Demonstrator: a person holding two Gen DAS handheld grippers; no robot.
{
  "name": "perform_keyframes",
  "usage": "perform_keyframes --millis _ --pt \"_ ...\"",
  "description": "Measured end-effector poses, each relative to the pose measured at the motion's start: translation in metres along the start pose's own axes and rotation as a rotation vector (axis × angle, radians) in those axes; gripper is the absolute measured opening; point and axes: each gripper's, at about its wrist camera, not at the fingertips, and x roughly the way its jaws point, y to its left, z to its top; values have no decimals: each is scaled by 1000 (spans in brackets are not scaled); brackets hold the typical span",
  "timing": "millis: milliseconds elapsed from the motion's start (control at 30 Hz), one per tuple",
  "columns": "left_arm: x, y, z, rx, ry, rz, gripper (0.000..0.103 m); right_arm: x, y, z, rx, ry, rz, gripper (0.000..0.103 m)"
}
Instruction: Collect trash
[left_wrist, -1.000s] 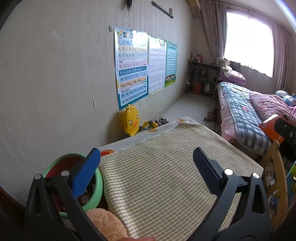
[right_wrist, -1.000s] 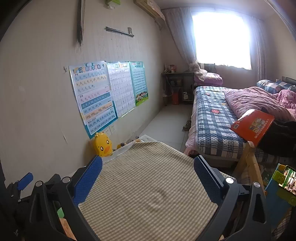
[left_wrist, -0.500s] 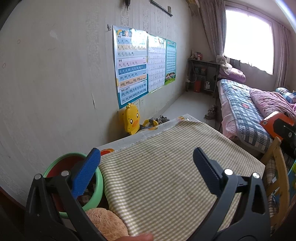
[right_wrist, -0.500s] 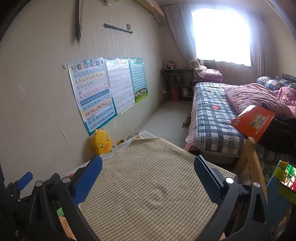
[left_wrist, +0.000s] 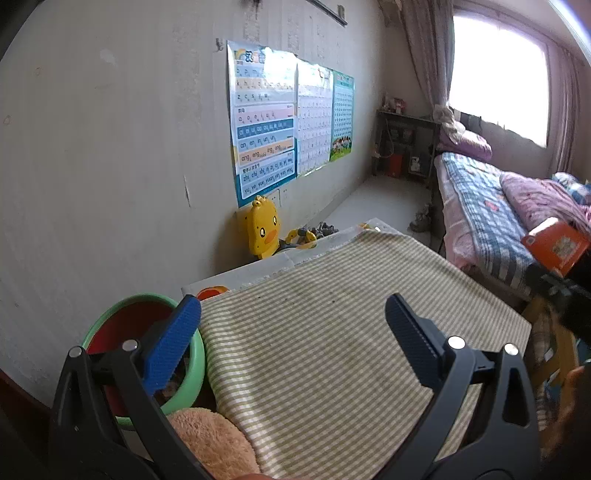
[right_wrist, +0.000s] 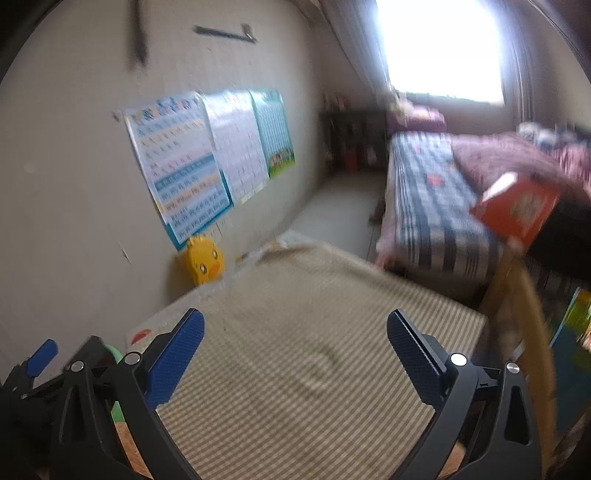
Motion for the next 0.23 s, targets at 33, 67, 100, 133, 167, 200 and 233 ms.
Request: perform_keyframes --millis 33,67,100,133,167,200,233 --pt "1 0 -1 6 3 9 98 18 -11 -7 29 30 -21 95" --pt "4 0 -2 10 9 21 98 31 -18 -12 45 47 -43 95" --pt "7 1 -3 11 18 21 98 52 -29 -20 65 73 -79 95" --pt "10 2 -5 10 29 21 98 73 -40 -28 82 96 -119 95" --pt "12 4 -6 7 35 26 98 93 -49 -33 95 117 -151 95" --pt "14 5 -8 5 38 32 98 111 -57 -36 104 134 -173 95" --pt "18 7 -10 3 45 41 98 111 -57 -36 104 134 -173 95"
